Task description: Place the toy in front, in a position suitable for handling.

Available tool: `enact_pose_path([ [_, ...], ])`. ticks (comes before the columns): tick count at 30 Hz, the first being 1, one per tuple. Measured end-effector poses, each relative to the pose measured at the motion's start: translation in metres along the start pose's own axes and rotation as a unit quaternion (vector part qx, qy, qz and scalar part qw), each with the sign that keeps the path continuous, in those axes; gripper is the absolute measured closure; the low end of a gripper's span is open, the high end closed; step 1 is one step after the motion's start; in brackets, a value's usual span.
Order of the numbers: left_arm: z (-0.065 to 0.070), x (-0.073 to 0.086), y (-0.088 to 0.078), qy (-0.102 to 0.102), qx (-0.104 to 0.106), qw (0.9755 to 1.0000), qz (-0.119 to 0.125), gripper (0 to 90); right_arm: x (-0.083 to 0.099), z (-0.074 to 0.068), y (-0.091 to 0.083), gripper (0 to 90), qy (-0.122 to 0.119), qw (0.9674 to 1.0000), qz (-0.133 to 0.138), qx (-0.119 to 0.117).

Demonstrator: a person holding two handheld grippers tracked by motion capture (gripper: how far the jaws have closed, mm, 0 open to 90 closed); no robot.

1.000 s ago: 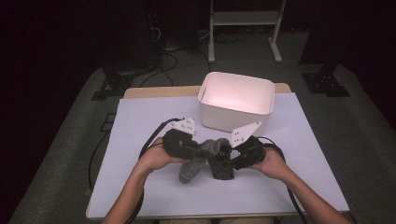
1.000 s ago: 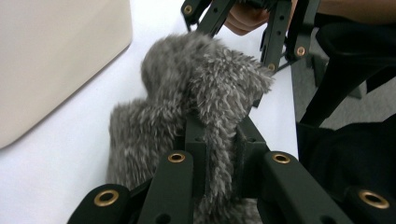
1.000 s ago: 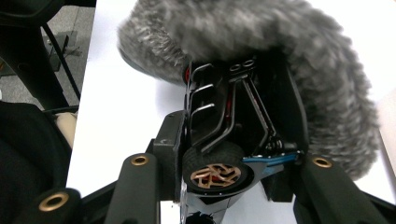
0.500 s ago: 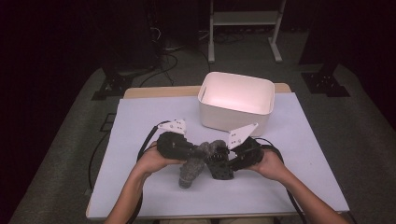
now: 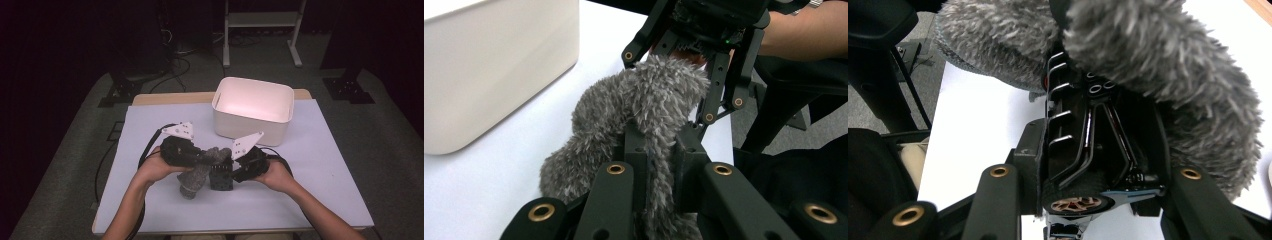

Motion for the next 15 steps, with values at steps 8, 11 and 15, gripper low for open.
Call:
enact_pose_path([
  [8, -0.007, 0.011, 0.004, -0.014, -0.006, 0.9999, 0.001, 81.1, 0.008, 0.001, -0.014, 56.5, -0.003, 1.0, -0.006, 0.004],
  [11, -0.007, 0.016, 0.011, -0.019, -0.001, 0.9998, -0.007, 81.1, 0.011, 0.001, -0.019, 56.4, 0.005, 1.0, -0.005, 0.004],
  [15, -0.01, 0.018, 0.017, -0.018, -0.007, 0.9998, -0.01, 81.2, 0.016, 0.002, -0.026, 56.1, 0.01, 0.9999, -0.004, 0.004],
])
Point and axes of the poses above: each handheld gripper's, and its own axes: y roughly forward along the jaws, x roughly out of its underside, z roughly to its right, the point moved 7 cm from there along y, roughly forward along the jaws, and after that the axes turned 11 degrees about z, right-handed, at the moved point
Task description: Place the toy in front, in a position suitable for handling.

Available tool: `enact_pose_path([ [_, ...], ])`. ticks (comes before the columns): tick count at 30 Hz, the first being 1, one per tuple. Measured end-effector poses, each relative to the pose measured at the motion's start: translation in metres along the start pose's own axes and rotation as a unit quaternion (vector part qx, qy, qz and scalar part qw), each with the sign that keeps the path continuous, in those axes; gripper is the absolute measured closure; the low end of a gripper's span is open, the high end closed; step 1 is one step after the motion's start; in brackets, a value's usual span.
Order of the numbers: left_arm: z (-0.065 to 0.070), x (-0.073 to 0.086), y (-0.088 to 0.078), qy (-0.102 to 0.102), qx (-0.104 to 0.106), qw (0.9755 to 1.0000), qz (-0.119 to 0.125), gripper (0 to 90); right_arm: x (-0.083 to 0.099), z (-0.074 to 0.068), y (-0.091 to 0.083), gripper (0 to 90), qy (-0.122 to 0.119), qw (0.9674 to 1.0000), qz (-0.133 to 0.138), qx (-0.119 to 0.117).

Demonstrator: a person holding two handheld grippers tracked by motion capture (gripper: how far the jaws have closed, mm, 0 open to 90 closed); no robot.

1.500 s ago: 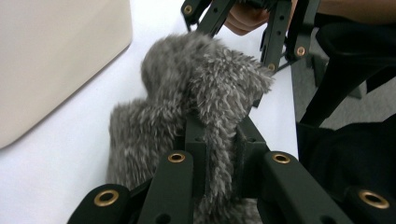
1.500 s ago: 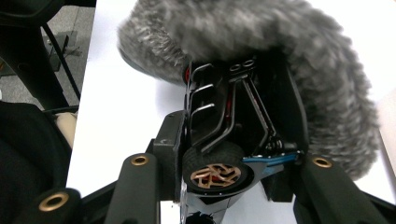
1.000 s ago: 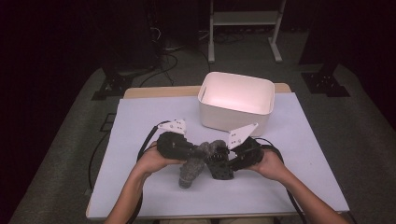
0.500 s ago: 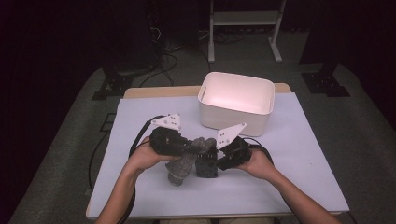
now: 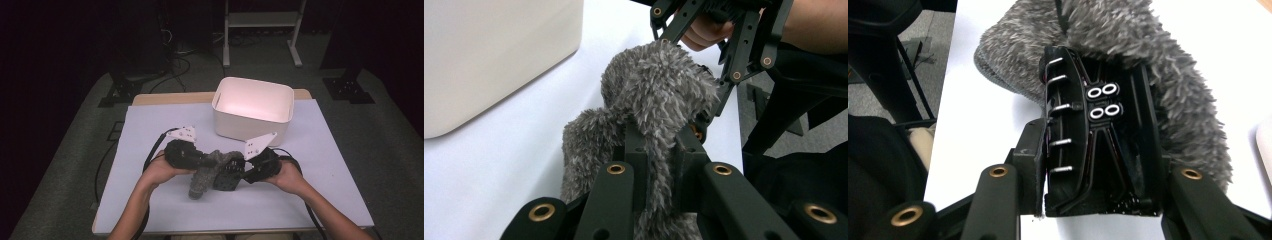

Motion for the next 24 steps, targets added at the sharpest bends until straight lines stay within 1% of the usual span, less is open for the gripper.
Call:
enact_pose_path([
  [1, -0.001, 0.0, 0.001, -0.001, -0.003, 1.0, -0.003, 81.2, 0.001, -0.001, -0.001, 56.1, 0.0, 1.0, -0.003, 0.0],
  [2, -0.001, 0.0, 0.002, -0.004, -0.003, 1.0, -0.002, 81.2, 0.002, -0.001, -0.003, 56.2, -0.004, 1.0, -0.006, 0.001],
  [4, -0.001, 0.001, 0.002, -0.003, -0.002, 1.0, -0.006, 81.2, 0.004, -0.002, -0.007, 56.4, -0.006, 0.9999, -0.012, 0.002],
  [5, -0.001, 0.004, 0.005, -0.002, -0.002, 0.9999, -0.016, 81.1, 0.007, -0.002, -0.01, 56.4, -0.004, 0.9999, -0.015, 0.001],
  [7, -0.001, 0.006, 0.006, -0.004, -0.004, 0.9998, -0.02, 81.2, 0.009, -0.001, -0.012, 56.4, -0.003, 0.9999, -0.015, 0.0],
  [8, -0.002, 0.01, 0.008, -0.002, -0.007, 0.9996, -0.029, 81.1, 0.012, -0.001, -0.015, 56.4, 0.002, 0.9998, -0.017, 0.001],
  [9, -0.003, 0.014, 0.009, -0.005, -0.008, 0.9993, -0.036, 81.1, 0.012, -0.001, -0.015, 56.4, 0.002, 0.9998, -0.017, 0.001],
  [11, -0.003, 0.022, 0.013, -0.013, -0.005, 0.999, -0.043, 81.1, 0.015, -0.001, -0.018, 56.4, 0.006, 0.9999, -0.015, 0.001],
  [14, -0.001, 0.034, 0.021, -0.014, 0.001, 0.9977, -0.066, 81.1, 0.018, 0.0, -0.02, 56.3, 0.009, 0.9998, -0.016, 0.002],
  [16, -0.001, 0.038, 0.024, -0.015, 0.003, 0.9973, -0.072, 81.1, 0.02, 0.001, -0.022, 56.3, 0.009, 0.9998, -0.017, 0.003],
  [17, -0.001, 0.04, 0.025, -0.015, 0.001, 0.9971, -0.075, 81.1, 0.022, 0.001, -0.024, 56.2, 0.012, 0.9998, -0.017, 0.004],
  [20, 0.0, 0.044, 0.029, -0.019, 0.005, 0.9965, -0.081, 81.1, 0.025, 0.001, -0.026, 56.2, 0.017, 0.9997, -0.016, 0.004],
  [22, 0.001, 0.047, 0.032, -0.016, 0.004, 0.9958, -0.09, 81.0, 0.028, 0.002, -0.028, 56.0, 0.02, 0.9997, -0.015, 0.006],
  [23, 0.002, 0.049, 0.037, -0.012, 0.004, 0.9953, -0.096, 81.0, 0.032, 0.003, -0.031, 55.9, 0.023, 0.9996, -0.017, 0.008],
  [24, 0.002, 0.049, 0.037, -0.012, 0.004, 0.9953, -0.096, 81.0, 0.032, 0.003, -0.031, 55.9, 0.023, 0.9996, -0.017, 0.008],
])
Point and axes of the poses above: each handheld gripper's, and its own axes: y roughly forward along the jaws, x roughly out of its underside, z roughly to its right, the point moved 7 cm from there along y, roughly forward along the jaws, and after that the axes turned 11 degrees about z, right-handed, at the moved point
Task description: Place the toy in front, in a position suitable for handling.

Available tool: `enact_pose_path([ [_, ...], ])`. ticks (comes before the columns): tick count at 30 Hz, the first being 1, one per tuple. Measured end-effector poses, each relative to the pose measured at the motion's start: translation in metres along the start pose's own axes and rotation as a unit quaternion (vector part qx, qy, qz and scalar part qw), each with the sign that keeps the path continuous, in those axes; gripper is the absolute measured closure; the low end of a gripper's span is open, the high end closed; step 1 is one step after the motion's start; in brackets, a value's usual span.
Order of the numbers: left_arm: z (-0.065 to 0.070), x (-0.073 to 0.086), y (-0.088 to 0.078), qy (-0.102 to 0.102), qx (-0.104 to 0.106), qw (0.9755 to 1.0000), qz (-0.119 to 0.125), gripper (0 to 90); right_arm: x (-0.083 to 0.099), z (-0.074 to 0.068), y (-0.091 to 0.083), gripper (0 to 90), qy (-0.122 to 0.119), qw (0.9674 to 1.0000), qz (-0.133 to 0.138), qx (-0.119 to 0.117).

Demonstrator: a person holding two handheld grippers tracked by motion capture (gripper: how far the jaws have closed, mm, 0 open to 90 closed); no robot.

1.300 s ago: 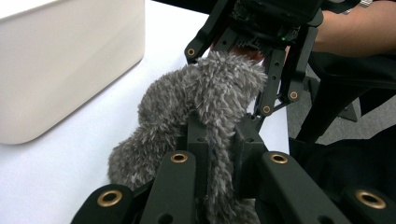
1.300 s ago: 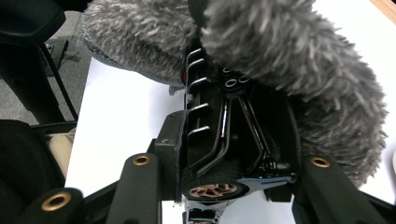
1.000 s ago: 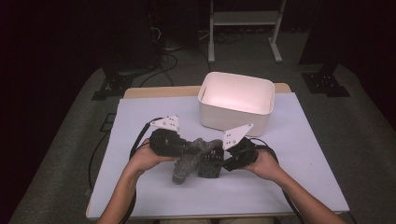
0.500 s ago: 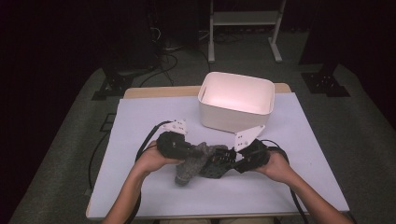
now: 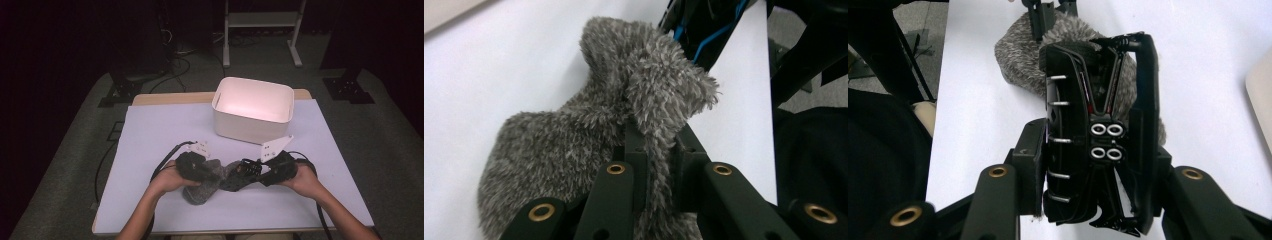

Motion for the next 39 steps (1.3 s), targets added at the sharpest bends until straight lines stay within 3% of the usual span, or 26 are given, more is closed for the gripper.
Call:
enact_pose_path([
  [10, 0.004, -0.019, 0.013, 0.013, 0.007, 0.9999, 0.001, 80.9, 0.019, 0.001, -0.012, 57.1, 0.01, 0.9997, -0.021, -0.002],
  [16, 0.009, -0.033, 0.025, 0.029, 0.016, 0.9993, -0.018, 80.9, 0.041, 0.002, -0.017, 57.7, 0.035, 0.9992, -0.013, -0.01],
  [21, 0.012, -0.036, 0.03, 0.033, 0.022, 0.999, -0.019, 80.9, 0.057, 0.002, -0.02, 57.1, 0.052, 0.9985, -0.013, -0.012],
  [24, 0.014, -0.038, 0.032, 0.042, 0.021, 0.9986, -0.023, 80.9, 0.063, 0.002, -0.02, 55.6, 0.056, 0.9983, -0.015, -0.002],
  [39, 0.015, -0.04, 0.038, 0.042, 0.022, 0.9987, -0.018, 80.9, 0.083, 0.0, -0.027, 54.6, 0.077, 0.9966, -0.029, 0.009],
])
Point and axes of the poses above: each handheld gripper's, and its own axes: y roughly forward along the jaws, x roughly out of its underside, z roughly to its right, the point moved 7 cm from there along y, roughly forward along the jaws, and after that the axes turned 11 degrees about z, right-handed, at the moved point
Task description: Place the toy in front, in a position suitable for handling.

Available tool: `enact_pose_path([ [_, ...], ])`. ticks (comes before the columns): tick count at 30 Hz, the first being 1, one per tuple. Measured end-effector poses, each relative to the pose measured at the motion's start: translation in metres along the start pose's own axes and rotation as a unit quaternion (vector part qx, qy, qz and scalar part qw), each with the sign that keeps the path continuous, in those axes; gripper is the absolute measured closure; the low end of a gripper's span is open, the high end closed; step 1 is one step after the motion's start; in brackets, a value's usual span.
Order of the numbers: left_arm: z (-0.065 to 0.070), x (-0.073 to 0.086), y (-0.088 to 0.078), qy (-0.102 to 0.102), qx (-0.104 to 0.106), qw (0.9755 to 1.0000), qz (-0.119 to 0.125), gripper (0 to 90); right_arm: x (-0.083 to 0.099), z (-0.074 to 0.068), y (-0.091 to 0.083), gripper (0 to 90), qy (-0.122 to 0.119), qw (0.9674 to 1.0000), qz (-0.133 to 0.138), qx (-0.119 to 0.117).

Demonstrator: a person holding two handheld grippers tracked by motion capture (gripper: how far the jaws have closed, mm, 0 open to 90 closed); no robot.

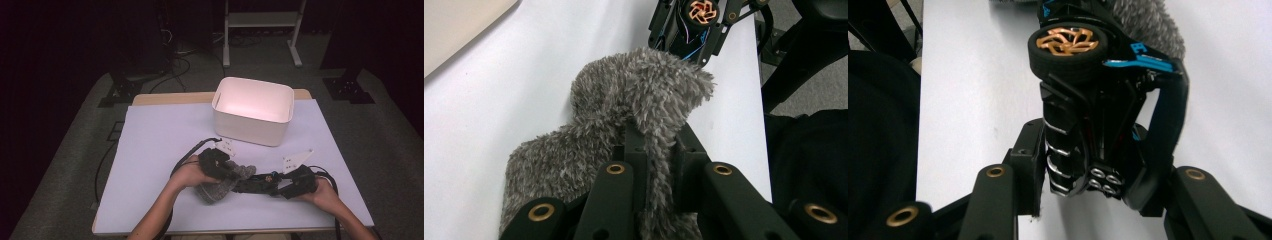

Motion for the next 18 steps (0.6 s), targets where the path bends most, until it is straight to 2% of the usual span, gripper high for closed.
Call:
enact_pose_path([
  [6, 0.002, -0.003, 0.005, 0.005, 0.004, 1.0, 0.0, 80.9, 0.008, 0.001, 0.0, 53.3, 0.004, 0.9999, -0.009, 0.007],
  [8, 0.005, -0.006, 0.008, 0.009, 0.013, 0.9999, -0.005, 80.9, 0.009, 0.003, -0.002, 51.4, 0.007, 0.9999, -0.005, 0.014],
  [10, 0.005, -0.006, 0.009, 0.013, 0.008, 0.9998, -0.007, 80.9, 0.009, 0.003, -0.003, 51.4, 0.009, 0.9999, -0.004, 0.014],
  [16, 0.006, -0.008, 0.01, 0.015, 0.01, 0.9998, -0.008, 80.9, 0.006, 0.001, -0.001, 51.2, -0.004, 0.9998, -0.006, 0.018],
  [17, 0.008, -0.01, 0.011, 0.016, 0.014, 0.9997, -0.009, 80.9, 0.002, 0.0, 0.004, 52.1, -0.018, 0.9996, -0.011, 0.018],
  [18, 0.008, -0.01, 0.011, 0.016, 0.014, 0.9997, -0.009, 80.9, 0.002, 0.0, 0.004, 52.1, -0.018, 0.9996, -0.011, 0.018],
])
Point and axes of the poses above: each handheld gripper's, and its own axes: y roughly forward along the jaws, x roughly out of its underside, z roughly to its right, the point moved 7 cm from there along y, roughly forward along the jaws, and after that the axes turned 11 degrees about z, right-handed, at the moved point
